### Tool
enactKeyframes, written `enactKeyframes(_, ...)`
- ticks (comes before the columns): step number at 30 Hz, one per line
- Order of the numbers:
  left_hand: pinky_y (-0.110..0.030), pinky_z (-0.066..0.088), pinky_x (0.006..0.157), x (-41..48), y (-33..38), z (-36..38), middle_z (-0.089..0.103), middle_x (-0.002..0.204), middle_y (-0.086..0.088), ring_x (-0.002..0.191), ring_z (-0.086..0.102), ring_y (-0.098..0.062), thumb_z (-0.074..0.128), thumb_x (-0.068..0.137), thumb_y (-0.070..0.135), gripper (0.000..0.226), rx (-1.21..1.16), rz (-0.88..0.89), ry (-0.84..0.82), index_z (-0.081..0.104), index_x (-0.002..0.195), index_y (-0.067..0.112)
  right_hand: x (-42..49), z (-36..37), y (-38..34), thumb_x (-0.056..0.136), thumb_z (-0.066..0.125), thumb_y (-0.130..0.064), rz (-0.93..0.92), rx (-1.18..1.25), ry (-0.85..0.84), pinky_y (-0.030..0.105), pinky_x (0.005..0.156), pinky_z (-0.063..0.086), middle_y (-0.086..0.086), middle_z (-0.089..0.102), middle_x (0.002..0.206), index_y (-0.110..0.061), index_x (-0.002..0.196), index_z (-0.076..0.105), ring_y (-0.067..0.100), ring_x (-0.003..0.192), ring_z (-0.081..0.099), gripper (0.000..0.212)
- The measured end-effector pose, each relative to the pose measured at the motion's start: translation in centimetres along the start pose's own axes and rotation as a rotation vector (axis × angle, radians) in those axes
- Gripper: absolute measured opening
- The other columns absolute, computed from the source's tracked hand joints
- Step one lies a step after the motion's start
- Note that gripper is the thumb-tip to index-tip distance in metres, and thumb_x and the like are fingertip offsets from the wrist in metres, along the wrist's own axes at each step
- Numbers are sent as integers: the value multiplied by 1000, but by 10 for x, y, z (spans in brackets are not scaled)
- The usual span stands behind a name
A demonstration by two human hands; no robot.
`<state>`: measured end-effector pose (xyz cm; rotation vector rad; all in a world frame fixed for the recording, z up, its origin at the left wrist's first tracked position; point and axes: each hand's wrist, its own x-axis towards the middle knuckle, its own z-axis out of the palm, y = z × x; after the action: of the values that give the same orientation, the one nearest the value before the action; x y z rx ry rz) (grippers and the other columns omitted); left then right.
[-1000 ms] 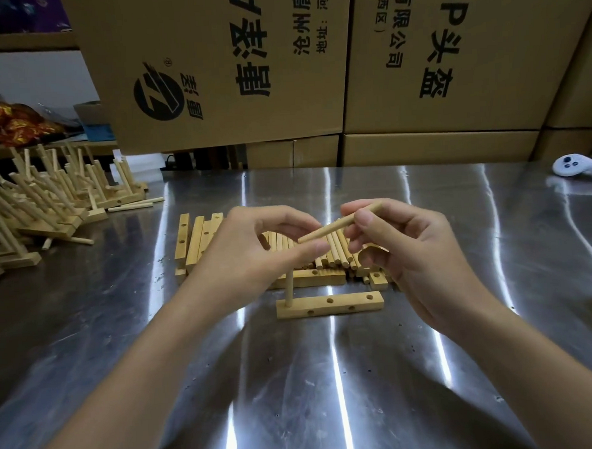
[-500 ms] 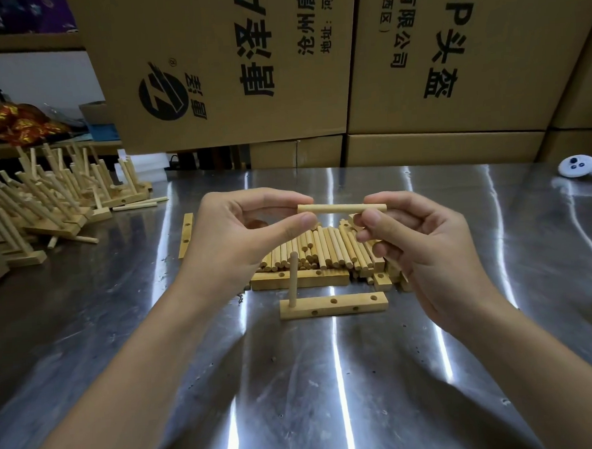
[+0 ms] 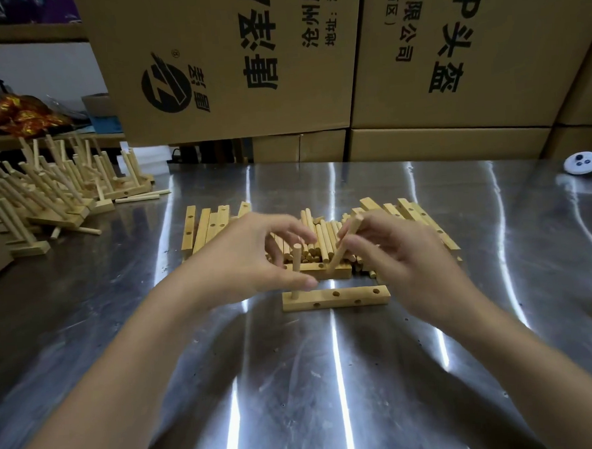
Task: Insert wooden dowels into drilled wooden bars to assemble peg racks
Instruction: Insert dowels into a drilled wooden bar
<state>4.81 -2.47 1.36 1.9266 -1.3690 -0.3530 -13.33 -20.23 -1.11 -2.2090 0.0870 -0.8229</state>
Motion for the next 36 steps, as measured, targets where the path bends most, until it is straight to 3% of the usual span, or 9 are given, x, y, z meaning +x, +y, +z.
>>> enactKeyframes(4,-30,60,69,5,-8,6,77,86,11,76,72,-12,98,74,29,24,46,-22,-56,82,92,34,-3,6,8,108,60,-26,10,-242,-125,24,75,48,-14,71,93,-29,102,68,11,94,67,10)
enactKeyframes(6,-24,56,64,6,-12,7,78,83,13,76,72,-9,97,76,26,17,43,-28,-68,83,86,29,-3,7,9,108,60,-26,18,-248,-130,26,75,49,-13,70,91,-26,101,68,12,91,65,10)
enactKeyframes(9,-13,50,65,6,-16,9,76,83,26,78,71,3,94,79,29,11,84,-48,-79,85,85,30,-3,6,8,107,60,-25,10,-238,-138,21,73,47,-14,70,90,-26,102,69,12,90,66,11)
enactKeyframes(15,-28,61,83,6,-15,16,77,86,30,83,70,9,91,83,31,7,108,-128,-120,87,88,32,-2,5,9,107,60,-26,6,-261,-167,15,74,47,-18,72,90,-29,103,71,5,92,68,12)
enactKeyframes(23,-35,66,75,7,-16,16,77,86,28,82,75,-6,90,84,29,5,84,-128,-123,87,87,32,1,4,11,99,72,-33,51,-198,-130,36,80,60,-15,76,86,-29,94,74,7,88,73,7)
enactKeyframes(25,-33,66,73,8,-17,16,77,85,27,79,75,-7,89,85,30,5,83,-126,-126,87,88,32,0,7,11,97,76,-34,82,-135,-112,37,87,62,-14,78,93,-29,100,76,6,94,75,6)
enactKeyframes(28,-25,63,67,8,-18,16,77,83,27,73,72,-2,89,85,30,4,71,-120,-128,87,89,32,-2,13,10,89,79,-33,169,194,-76,32,97,61,-7,80,112,-24,129,74,9,109,75,41)
enactKeyframes(29,-23,61,66,8,-18,16,76,81,27,70,72,-1,89,85,30,4,72,-118,-130,87,89,31,-2,14,9,89,77,-30,171,270,-62,31,97,61,-7,81,113,-22,131,73,10,111,75,43)
enactKeyframes(36,-19,58,61,9,-18,16,74,76,28,63,71,-7,88,86,29,3,74,-111,-145,87,90,29,0,18,11,89,79,-18,171,357,25,33,85,65,6,83,97,-10,108,81,22,96,80,20)
